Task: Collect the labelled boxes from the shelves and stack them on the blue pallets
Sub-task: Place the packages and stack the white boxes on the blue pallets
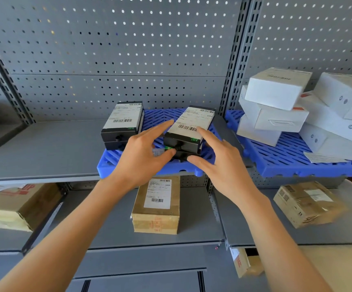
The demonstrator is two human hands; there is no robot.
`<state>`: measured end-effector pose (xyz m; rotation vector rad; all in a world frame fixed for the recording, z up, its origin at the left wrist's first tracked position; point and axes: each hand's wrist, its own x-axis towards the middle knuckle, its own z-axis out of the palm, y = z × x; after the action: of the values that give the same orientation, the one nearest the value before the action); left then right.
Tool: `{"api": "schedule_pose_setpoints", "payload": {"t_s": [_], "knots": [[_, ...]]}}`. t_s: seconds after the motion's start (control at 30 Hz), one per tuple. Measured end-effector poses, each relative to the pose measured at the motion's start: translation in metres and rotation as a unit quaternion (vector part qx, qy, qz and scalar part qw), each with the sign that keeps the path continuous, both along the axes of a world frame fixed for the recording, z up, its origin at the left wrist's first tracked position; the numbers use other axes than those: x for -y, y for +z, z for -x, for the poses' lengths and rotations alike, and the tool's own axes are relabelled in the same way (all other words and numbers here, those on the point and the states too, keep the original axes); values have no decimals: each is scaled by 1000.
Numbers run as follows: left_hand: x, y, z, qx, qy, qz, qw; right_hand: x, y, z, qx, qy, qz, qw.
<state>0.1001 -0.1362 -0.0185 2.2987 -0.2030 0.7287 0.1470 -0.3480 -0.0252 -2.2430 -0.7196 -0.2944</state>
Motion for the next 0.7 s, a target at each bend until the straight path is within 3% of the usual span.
{"api": "schedule_pose_setpoints", "payload": {"t_s": [0.4,0.7], "knots": [[-2,-9,0,17,-7,-7,1000,7,-3,1,0,-29,-53,998],[-3,-12,0,2,7,18,1000,18,2,-7,-41,11,-2,999]]}}
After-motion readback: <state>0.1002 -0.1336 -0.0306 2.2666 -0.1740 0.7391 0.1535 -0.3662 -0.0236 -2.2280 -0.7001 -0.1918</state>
